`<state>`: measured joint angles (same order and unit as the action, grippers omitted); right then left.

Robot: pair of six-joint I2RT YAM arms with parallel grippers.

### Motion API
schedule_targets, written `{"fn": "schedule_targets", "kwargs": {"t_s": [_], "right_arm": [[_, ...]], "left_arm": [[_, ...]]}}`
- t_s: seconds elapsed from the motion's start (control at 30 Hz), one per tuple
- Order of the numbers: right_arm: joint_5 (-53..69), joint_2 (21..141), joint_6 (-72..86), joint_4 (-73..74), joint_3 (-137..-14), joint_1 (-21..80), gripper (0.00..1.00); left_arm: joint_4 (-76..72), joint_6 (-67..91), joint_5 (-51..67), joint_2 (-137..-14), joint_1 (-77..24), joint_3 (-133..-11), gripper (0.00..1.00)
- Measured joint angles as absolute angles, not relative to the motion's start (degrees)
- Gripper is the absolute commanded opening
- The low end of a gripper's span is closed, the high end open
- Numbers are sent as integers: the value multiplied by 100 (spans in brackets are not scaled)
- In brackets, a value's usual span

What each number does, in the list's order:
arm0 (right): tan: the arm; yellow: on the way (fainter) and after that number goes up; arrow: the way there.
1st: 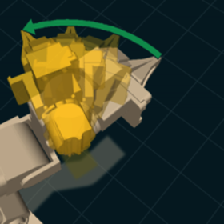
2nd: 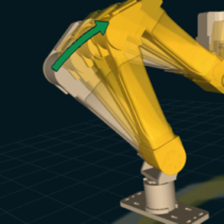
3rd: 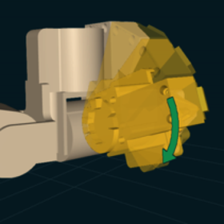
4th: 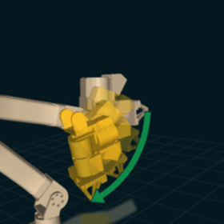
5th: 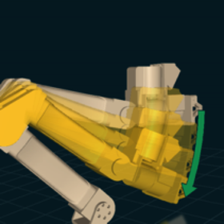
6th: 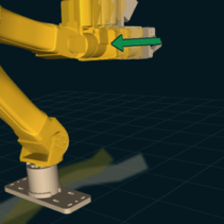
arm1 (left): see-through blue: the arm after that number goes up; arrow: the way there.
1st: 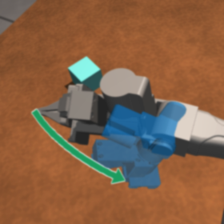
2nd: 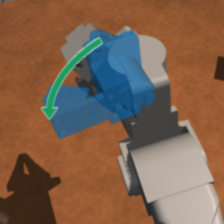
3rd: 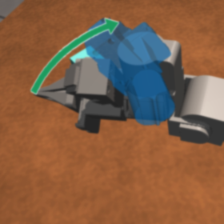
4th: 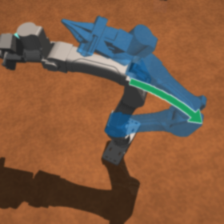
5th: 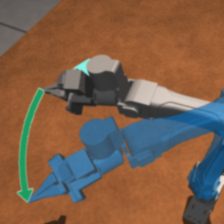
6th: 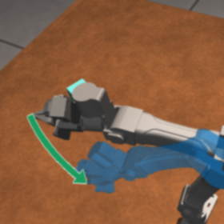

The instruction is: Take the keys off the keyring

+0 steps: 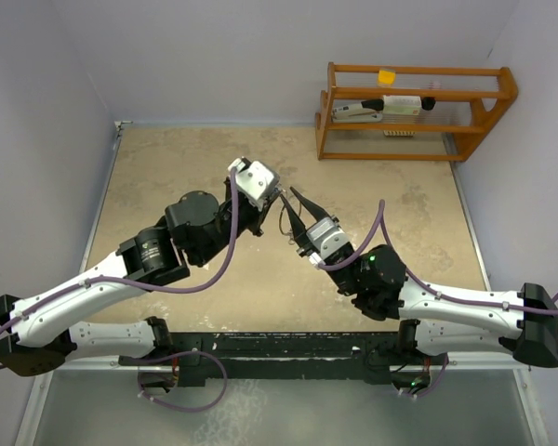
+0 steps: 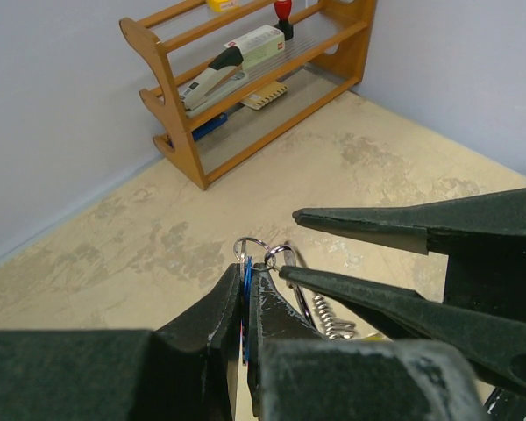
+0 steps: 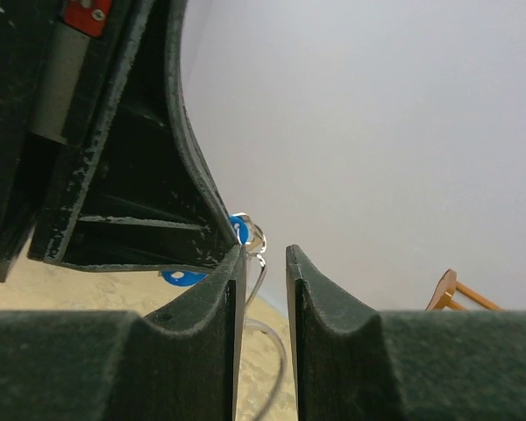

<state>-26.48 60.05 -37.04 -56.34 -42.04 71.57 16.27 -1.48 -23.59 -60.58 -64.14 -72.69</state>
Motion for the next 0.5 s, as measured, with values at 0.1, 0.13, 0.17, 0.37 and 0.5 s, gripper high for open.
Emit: {"fn": "schedule_targets", "kwargs": {"t_s": [0.1, 0.13, 0.17, 0.37, 0.5], "right_arm": [[-2650, 6005, -3688, -5653, -4202, 7157, 30], [-2657, 6005, -3671, -5664, -4200, 7157, 31], [-2672, 6005, -3660, -5684, -4191, 7157, 33], [-2794, 6062, -3658, -5793, -4147, 7155, 36], [-2915, 6158, -3697, -6007, -4038, 7157, 36]], "left_arm": [[1708, -268, -2362, -6219, -6416, -7437, 0], [1732, -290, -2375, -6267, -6418, -7472, 0], [1747, -327, -2397, -6309, -6423, -7489, 0], [1916, -572, -2694, -6536, -6536, -7627, 0], [2082, -801, -3129, -6733, -6709, -7900, 0]]}}
